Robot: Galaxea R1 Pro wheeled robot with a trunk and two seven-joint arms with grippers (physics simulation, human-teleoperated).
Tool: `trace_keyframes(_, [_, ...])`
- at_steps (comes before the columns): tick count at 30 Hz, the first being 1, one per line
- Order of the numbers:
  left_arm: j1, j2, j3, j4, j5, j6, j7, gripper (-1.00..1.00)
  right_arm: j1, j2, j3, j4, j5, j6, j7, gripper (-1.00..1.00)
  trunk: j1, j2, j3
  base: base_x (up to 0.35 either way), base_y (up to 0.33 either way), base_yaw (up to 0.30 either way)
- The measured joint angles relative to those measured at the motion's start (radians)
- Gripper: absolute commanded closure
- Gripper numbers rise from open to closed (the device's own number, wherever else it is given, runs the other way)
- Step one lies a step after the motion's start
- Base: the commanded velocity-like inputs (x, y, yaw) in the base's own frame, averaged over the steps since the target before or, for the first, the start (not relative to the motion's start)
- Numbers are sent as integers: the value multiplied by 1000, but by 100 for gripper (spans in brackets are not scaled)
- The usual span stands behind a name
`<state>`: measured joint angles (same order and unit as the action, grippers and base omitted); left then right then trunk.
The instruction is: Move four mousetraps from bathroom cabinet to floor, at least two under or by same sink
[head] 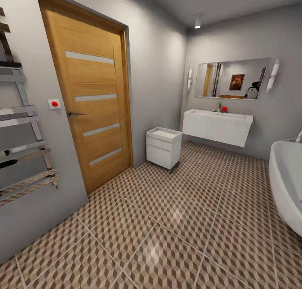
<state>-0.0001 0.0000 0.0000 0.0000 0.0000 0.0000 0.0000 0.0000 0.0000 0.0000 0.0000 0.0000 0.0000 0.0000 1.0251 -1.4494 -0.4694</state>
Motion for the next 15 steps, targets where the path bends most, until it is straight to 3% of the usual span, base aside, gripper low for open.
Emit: trace_keyframes(15, [11, 9, 0, 1, 0, -4, -1, -100, -29, 0, -2, -20, 0, -3, -1, -100, 0, 0, 0, 0, 0, 0])
